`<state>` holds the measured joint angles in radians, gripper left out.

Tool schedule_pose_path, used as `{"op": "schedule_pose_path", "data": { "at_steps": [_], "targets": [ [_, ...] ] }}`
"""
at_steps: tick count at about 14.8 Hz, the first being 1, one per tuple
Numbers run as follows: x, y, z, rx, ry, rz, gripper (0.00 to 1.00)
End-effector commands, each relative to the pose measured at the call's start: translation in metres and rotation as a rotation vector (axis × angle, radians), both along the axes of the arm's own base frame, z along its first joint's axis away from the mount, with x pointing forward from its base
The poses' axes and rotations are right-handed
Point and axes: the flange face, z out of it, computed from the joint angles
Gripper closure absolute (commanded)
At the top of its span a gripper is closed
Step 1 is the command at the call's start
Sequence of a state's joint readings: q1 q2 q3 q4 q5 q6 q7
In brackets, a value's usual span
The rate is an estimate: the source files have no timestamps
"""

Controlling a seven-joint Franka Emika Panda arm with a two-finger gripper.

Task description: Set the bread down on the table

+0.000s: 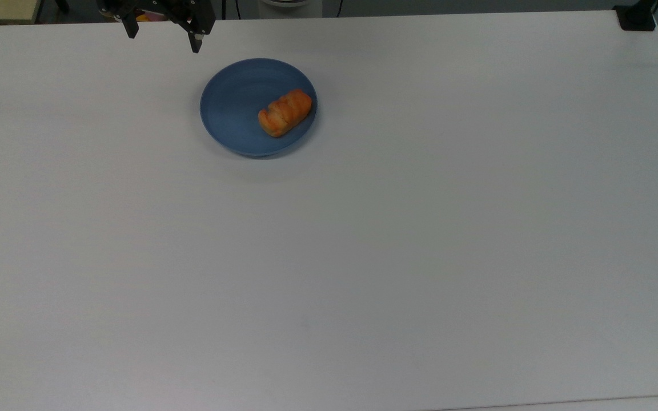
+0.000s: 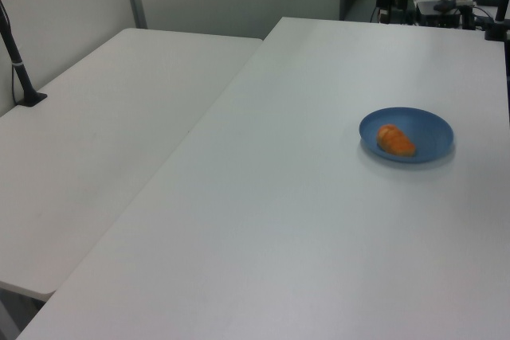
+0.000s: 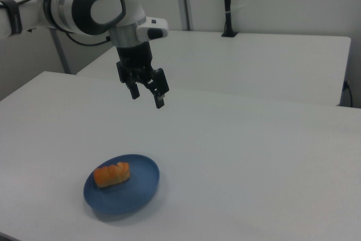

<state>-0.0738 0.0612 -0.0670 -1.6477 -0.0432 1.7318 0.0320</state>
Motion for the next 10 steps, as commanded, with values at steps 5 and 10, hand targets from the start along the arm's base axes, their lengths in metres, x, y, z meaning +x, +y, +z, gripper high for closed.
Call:
{"op": "schedule_pose_path", "data": {
  "at_steps": [5, 10],
  "targets": [
    [-0.011, 0.013, 0.007, 0.070, 0.022, 0.025, 0.00],
    [-0.013, 0.049, -0.030, 0.122, 0.049, 0.030, 0.00]
  ]
}}
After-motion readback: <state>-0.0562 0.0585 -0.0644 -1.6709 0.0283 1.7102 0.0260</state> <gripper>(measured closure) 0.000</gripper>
